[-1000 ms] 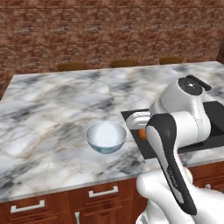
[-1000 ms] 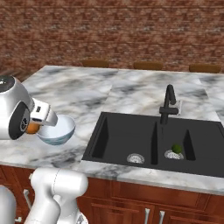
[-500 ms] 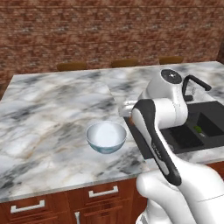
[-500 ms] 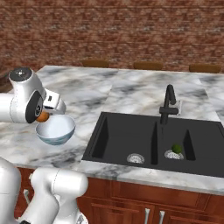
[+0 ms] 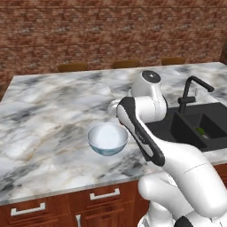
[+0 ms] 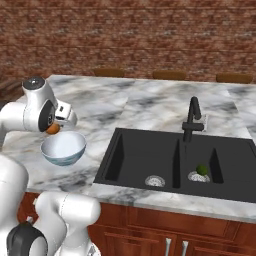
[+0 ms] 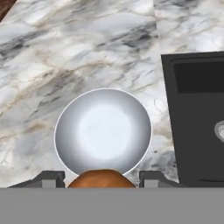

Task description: Pick the tangerines from the cabinet and place them in one bowl. Pick the lime from the sink and place it in the other bowl.

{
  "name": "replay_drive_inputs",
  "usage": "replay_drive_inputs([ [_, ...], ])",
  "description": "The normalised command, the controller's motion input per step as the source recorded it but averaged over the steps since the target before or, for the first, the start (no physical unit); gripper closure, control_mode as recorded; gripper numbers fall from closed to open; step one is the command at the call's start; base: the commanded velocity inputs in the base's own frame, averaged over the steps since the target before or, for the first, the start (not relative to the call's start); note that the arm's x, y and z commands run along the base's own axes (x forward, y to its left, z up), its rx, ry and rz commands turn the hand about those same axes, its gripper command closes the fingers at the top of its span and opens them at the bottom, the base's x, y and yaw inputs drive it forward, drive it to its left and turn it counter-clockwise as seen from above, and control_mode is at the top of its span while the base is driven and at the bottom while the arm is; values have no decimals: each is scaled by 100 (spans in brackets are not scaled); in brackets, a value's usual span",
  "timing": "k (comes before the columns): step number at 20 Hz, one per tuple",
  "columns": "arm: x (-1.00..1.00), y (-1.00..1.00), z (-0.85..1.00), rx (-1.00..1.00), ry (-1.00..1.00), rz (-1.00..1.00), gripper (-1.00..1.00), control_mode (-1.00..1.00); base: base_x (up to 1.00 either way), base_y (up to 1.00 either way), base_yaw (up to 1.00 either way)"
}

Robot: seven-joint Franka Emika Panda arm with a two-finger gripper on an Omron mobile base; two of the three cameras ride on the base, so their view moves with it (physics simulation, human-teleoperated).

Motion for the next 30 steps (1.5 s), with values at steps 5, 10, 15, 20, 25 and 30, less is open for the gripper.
replay_drive_inputs([
  [5, 60, 20, -48, 0, 6, 0, 100, -100, 0, 0, 0],
  [10, 40, 13, -55, 0, 4, 0, 100, -100, 0, 0, 0],
  [15, 22, 16, -40, 0, 0, 0, 100, -100, 0, 0, 0],
  [20, 1, 10, -6, 0, 2, 0, 100, -100, 0, 0, 0],
  [25, 0, 6, -35, -4, 1, 0, 100, -100, 0, 0, 0],
  [30, 2, 0, -35, -3, 0, 0, 100, -100, 0, 0, 0],
])
